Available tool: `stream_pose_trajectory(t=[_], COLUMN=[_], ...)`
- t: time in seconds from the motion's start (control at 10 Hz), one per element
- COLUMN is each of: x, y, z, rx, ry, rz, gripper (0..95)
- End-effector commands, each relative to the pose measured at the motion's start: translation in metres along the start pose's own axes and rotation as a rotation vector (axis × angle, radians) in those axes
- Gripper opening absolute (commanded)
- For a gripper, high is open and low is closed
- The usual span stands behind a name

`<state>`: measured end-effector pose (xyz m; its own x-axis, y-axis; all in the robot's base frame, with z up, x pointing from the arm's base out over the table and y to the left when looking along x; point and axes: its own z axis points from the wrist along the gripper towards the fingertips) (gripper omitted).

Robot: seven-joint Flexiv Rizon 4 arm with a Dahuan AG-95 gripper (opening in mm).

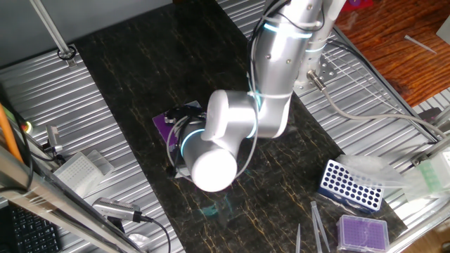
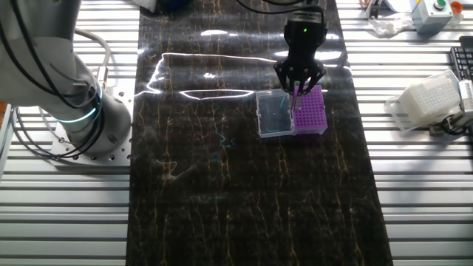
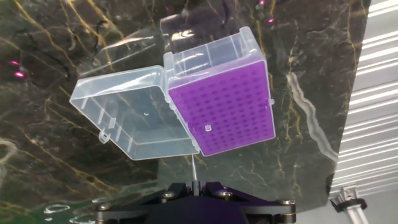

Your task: Insert a small pipette tip into the holder for small pipette tips

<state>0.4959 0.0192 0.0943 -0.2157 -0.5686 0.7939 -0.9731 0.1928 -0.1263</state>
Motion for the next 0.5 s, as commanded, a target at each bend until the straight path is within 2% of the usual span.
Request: stream_pose_trajectory(t=[0.1,0.5], x=[-0.0006,-0.0017], y=[-0.0010,-0.0033], z=[0.0003,0.0012], rx=[0.024,0.045], ry=[0.021,0.028], rz=[-0.028,-0.041], gripper=[0.0,0.0])
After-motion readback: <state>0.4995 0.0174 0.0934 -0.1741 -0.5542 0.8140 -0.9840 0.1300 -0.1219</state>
